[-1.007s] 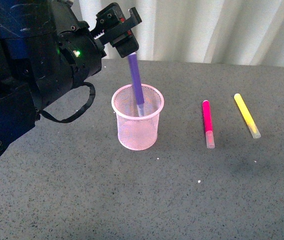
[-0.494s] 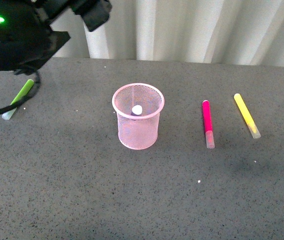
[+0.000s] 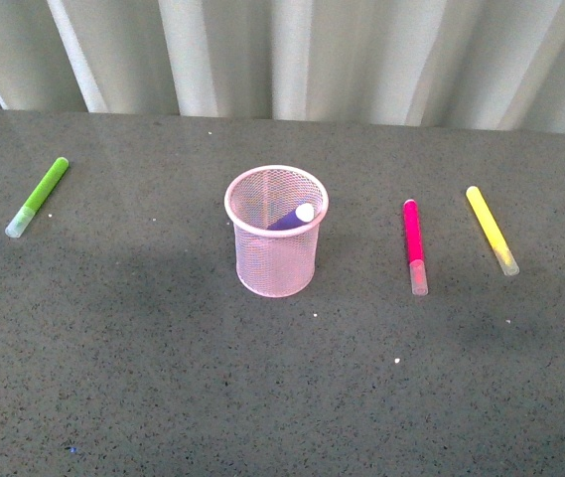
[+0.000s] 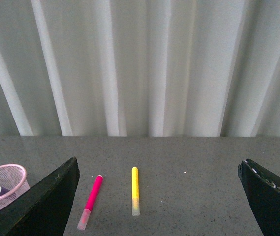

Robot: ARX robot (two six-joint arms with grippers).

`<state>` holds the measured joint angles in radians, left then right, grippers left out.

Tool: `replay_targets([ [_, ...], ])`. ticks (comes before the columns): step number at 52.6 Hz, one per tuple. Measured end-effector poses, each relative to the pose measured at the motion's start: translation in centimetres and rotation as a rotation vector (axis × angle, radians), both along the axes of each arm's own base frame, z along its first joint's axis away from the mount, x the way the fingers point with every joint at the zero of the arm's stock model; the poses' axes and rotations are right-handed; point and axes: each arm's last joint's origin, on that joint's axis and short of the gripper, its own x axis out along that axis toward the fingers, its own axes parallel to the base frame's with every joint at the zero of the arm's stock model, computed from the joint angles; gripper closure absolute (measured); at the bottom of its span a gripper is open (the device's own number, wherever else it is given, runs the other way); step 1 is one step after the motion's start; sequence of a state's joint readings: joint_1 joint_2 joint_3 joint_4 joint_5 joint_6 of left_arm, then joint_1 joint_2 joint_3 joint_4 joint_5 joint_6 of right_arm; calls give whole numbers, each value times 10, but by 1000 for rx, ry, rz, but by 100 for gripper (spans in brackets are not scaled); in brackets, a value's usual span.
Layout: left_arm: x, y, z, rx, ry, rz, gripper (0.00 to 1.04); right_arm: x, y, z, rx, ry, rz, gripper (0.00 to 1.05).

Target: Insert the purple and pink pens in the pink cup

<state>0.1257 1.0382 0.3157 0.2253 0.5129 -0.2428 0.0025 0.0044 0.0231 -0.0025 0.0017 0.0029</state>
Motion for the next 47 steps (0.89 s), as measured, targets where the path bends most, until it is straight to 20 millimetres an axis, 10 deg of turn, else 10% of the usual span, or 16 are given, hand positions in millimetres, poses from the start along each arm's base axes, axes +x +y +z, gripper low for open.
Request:
replay_targets([
  [8,-20,15,-8,4,-5,21,8,0,0,0,0,0,0,7],
  [20,-51,15,-7,357,-487,323,49,0,0,0,0,0,0,7],
  [37,-66,6,-1,382,-522,331,101,0,0,0,0,0,0,7],
  [47,-72,-5,0,392,-521,354,101,0,0,0,0,0,0,7],
])
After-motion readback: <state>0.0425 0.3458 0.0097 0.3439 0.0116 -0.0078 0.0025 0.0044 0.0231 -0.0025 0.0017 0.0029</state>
